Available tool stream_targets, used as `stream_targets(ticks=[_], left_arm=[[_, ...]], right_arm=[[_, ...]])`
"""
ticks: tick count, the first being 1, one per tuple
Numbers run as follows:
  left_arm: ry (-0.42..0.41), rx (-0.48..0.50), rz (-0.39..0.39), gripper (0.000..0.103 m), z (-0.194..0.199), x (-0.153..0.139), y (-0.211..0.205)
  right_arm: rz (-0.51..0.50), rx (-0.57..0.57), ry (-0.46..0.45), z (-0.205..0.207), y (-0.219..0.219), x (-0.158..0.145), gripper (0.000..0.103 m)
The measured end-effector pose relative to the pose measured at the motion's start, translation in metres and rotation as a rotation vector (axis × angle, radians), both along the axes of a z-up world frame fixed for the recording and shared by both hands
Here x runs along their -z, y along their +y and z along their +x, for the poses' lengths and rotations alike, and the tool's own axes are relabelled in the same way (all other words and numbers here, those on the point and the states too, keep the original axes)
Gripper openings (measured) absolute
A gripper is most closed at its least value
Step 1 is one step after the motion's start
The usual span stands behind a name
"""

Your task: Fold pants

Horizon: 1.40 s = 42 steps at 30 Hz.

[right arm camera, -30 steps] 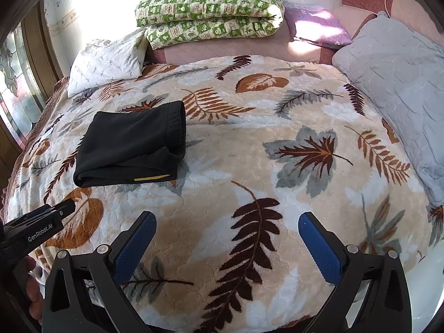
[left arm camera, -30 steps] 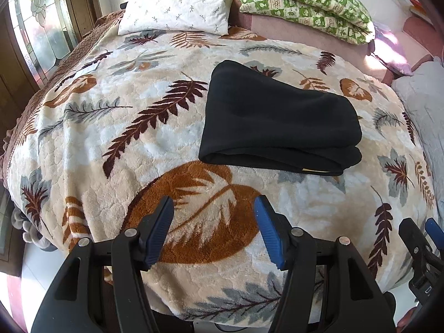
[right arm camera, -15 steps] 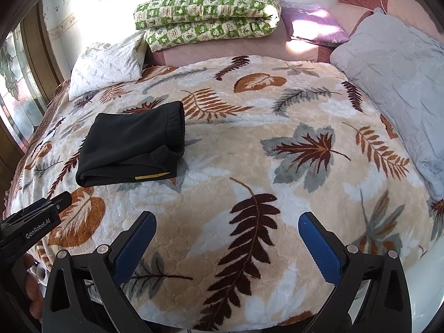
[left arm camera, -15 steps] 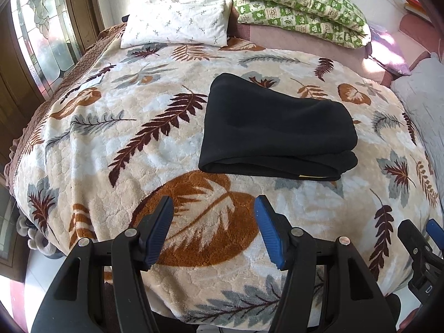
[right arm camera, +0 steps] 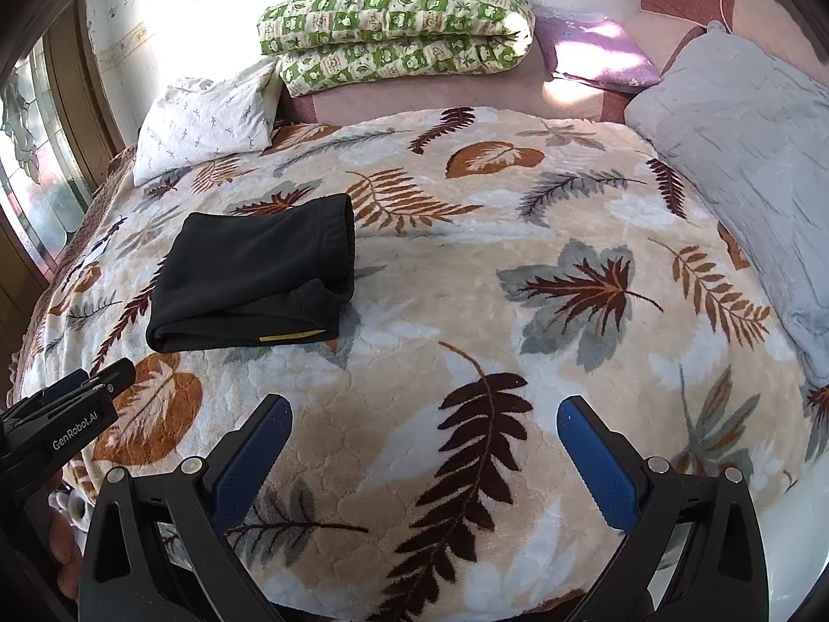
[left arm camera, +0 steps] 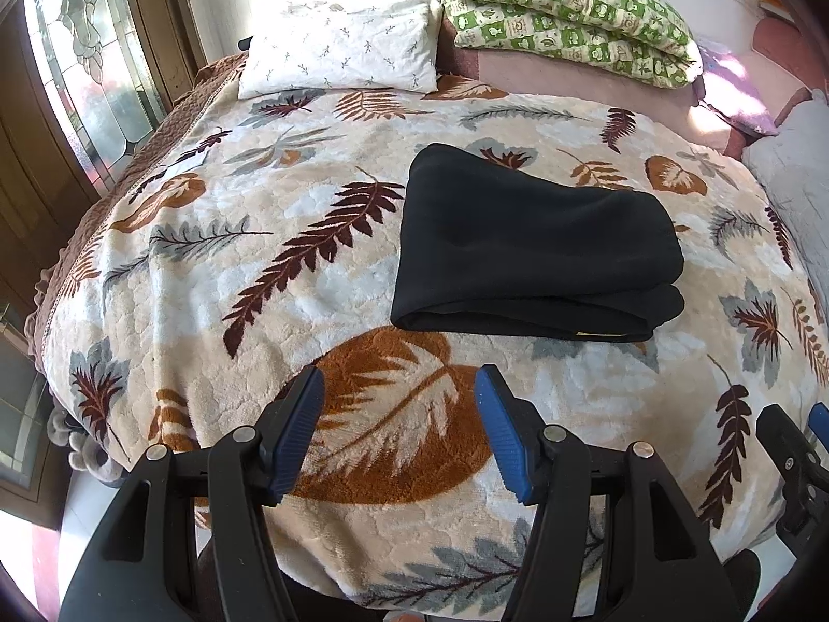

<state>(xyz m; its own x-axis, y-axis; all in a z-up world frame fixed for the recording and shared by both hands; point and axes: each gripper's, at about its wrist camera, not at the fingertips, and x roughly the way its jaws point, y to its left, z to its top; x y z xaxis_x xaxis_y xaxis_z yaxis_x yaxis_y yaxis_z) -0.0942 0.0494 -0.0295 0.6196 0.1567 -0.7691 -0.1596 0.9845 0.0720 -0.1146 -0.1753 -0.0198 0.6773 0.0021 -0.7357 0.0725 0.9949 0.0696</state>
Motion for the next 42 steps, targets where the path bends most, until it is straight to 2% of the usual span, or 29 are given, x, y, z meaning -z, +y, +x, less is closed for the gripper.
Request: stream_targets(ticks=[5,7,9,12,15,21,42], left_arm=[[0.002,-0.001,-0.035,0.06,0.001,-0.001,0.003],[-0.007,-0.016,-0.051,0.065,0.001,-0.002,0.006],[-0.036,-0.031,-0.064,0.075,-0.002,-0.004,0.008],[-0.098,-0.048,-0.09,0.075,-0.005,-0.01,0.014],[-0.129,-0.051,-0.078,0.075,-0.006,-0.014,0.014],[-0.079,-0.024,-0.08,0.075,-0.004,-0.011,0.012],[-0.029,0.007,-0.032,0.075,0.001,-0.005,0.008]], right_arm=[[0.002,0.002,0.0,0.0,0.0,0.0,0.103],[-0.001,-0.001,0.001,0.0,0.001,0.0,0.103],[-0.004,-0.004,0.004,0.0,0.002,0.001,0.103],[-0.012,-0.006,0.005,0.0,0.003,0.002,0.103],[-0.015,-0.004,0.004,0.001,0.004,0.001,0.103],[-0.014,-0.007,0.0,0.002,0.005,0.0,0.103],[-0.021,-0.015,0.007,0.004,0.01,0.004,0.103]])
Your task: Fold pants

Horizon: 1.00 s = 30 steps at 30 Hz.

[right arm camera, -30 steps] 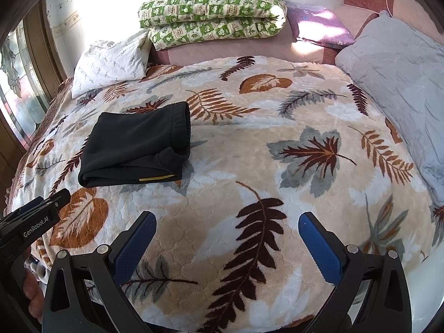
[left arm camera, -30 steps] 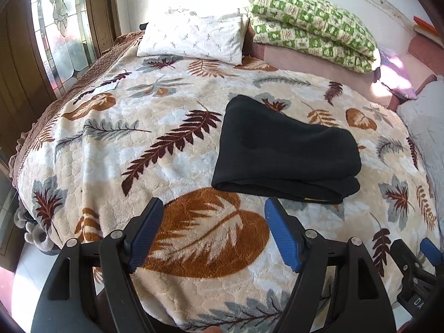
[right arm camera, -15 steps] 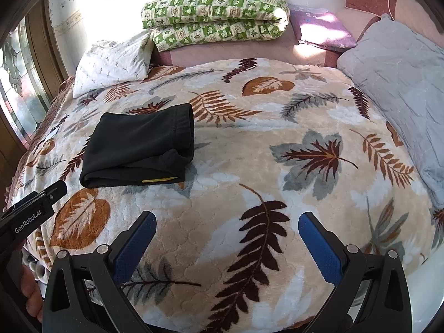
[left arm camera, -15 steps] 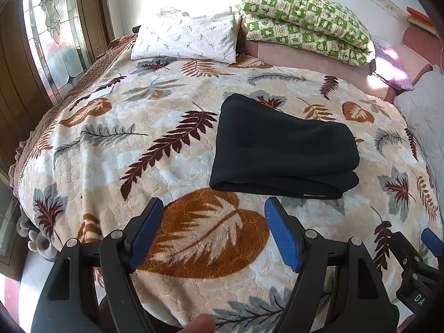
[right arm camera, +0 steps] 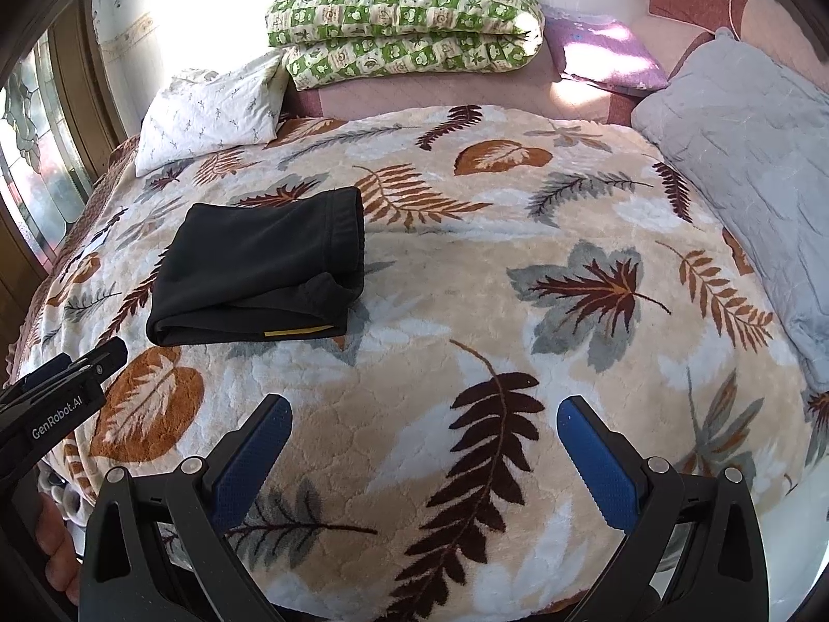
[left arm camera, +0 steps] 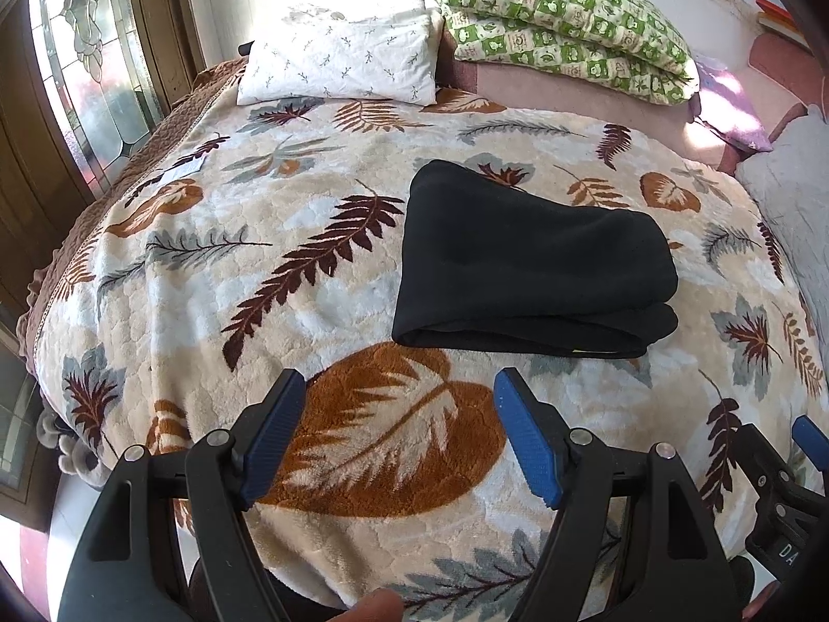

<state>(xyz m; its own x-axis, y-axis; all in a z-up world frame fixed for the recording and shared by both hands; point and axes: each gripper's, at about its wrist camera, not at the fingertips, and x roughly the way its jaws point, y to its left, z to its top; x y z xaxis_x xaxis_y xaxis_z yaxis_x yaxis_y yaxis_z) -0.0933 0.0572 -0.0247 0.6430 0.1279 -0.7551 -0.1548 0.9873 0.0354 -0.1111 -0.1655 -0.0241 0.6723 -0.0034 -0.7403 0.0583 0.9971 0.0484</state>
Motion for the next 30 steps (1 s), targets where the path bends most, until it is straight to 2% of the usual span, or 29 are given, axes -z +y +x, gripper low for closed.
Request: stream_targets(ticks=[5,13,23,30], left_arm=[[0.041,0.025,-0.004,0.075,0.005,0.005,0.001],[0.062,0.042,-0.042,0.075,0.013,0.001,-0.002],[-0.002,0.082,-0.033,0.075,0.017,-0.019,-0.016],[-0.006,0.071,0.007,0.075,0.018,-0.016,-0.015]], right_arm=[[0.001,0.002,0.005,0.0,-0.002,0.001,0.103],[-0.01,-0.004,0.017,0.002,0.001,0.003,0.103],[-0.009,-0.006,0.033,0.005,0.0,0.007,0.103],[-0.016,-0.007,0.034,0.006,0.0,0.007,0.103]])
